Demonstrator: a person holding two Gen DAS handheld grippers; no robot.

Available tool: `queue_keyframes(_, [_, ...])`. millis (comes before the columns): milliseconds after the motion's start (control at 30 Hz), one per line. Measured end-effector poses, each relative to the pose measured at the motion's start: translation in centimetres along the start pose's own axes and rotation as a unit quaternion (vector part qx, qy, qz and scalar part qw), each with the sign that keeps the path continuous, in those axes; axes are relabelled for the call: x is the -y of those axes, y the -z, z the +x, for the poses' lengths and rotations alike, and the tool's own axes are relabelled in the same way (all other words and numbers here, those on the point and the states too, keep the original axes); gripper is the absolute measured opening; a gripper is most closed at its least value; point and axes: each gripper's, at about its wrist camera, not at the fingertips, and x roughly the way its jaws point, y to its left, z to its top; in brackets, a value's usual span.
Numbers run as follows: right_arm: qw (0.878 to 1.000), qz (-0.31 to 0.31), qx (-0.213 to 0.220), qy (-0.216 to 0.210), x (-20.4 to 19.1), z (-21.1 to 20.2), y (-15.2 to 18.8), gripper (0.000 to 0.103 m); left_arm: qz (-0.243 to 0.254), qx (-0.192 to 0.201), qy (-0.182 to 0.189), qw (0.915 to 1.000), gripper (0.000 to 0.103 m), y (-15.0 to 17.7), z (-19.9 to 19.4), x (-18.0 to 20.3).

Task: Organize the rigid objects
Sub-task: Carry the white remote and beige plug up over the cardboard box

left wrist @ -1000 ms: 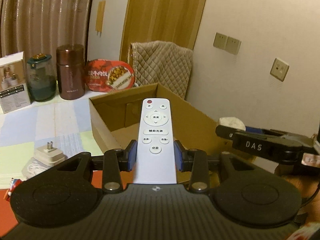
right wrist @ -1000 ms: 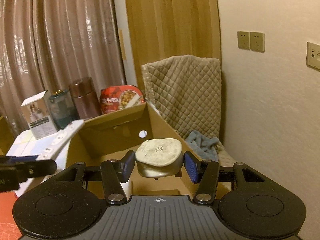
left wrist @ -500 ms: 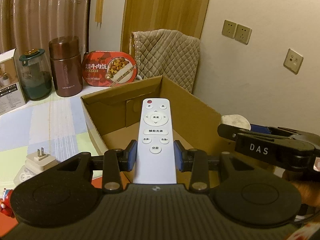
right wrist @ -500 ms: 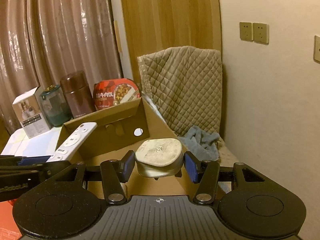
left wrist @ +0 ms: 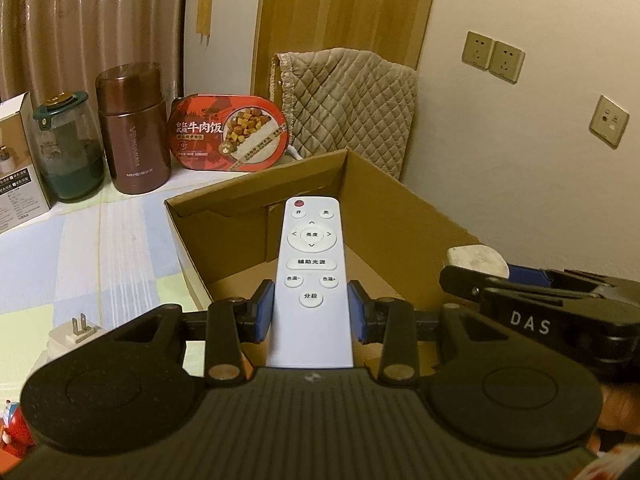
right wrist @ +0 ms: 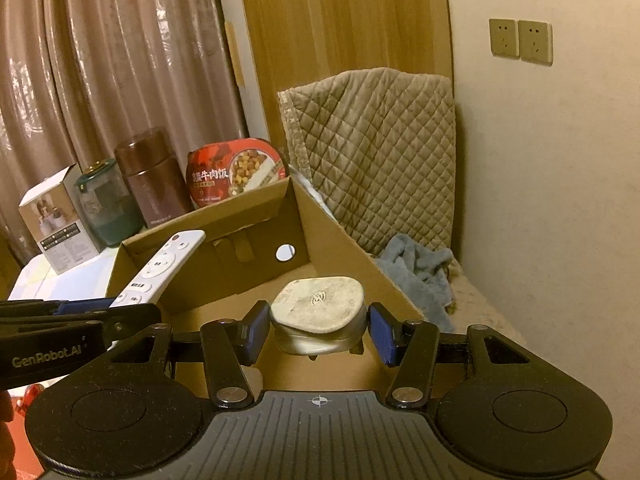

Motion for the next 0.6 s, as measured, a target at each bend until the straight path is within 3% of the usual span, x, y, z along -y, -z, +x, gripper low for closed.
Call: queue_keyframes(600, [1.0, -0.008, -0.021, -0.007, -0.8, 1.7, -0.1, 0.05, -0.005, -0.013, -0.017, 0.9998, 0.033, 0.3, 1.7, 0.1])
